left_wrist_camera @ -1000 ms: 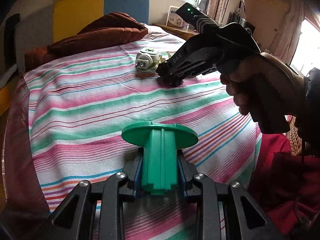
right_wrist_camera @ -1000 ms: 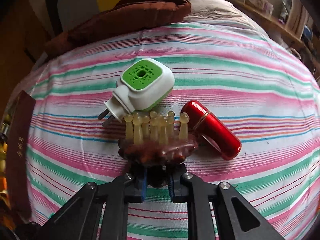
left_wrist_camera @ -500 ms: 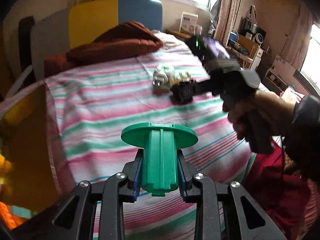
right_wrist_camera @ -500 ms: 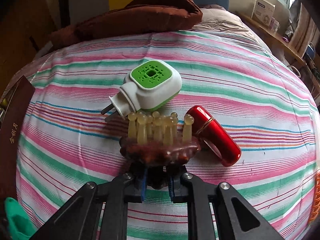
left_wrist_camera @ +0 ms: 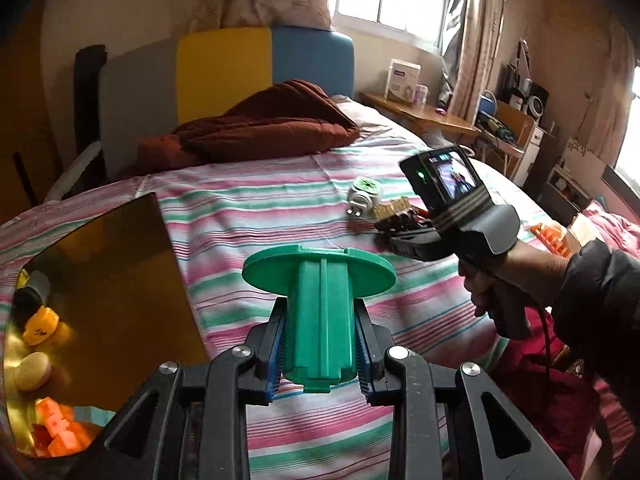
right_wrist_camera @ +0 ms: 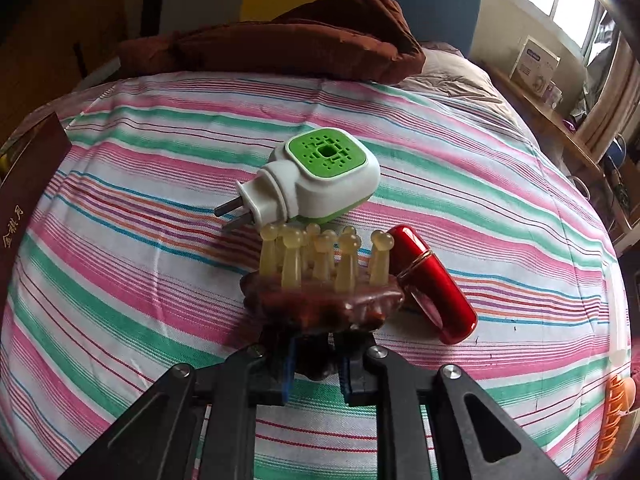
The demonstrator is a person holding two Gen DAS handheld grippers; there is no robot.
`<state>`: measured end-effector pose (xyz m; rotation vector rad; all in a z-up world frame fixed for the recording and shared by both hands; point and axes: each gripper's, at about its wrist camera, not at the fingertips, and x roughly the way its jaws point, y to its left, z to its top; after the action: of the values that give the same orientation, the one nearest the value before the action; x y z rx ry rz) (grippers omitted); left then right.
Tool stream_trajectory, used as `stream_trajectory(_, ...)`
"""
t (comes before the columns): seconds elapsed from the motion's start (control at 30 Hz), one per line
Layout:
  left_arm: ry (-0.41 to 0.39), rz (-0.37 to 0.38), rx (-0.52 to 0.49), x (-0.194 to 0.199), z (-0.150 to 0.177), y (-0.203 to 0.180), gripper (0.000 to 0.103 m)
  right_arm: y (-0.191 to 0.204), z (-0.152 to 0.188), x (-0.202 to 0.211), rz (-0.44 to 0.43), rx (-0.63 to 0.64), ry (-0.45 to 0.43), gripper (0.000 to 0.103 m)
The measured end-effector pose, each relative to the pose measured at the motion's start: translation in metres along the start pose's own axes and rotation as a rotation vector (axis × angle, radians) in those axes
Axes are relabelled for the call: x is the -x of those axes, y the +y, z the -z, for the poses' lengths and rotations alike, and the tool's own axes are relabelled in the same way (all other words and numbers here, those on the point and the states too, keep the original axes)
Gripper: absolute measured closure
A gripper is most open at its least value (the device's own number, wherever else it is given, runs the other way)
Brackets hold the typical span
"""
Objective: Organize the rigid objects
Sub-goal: 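Carry the green stand with the left tool toward the tray while the right tool holds the brown piece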
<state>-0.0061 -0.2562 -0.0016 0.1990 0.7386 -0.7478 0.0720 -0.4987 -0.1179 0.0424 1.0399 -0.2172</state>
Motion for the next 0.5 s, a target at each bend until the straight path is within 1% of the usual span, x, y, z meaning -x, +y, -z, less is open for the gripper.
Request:
stream_trajectory(0.3, -0.029, -0.028, 0.059, 0.020, 0.000, 0.023, 0.073, 0.002, 0.004, 0.003, 0.012, 0.009, -0.009, 0.087)
stream_trajectory(0.5, -0.032, -0.050, 0.102, 0.027, 0.005, 0.042, 0.073, 0.001, 0.002, 0.002, 0.014, 0.011, -0.008, 0.087)
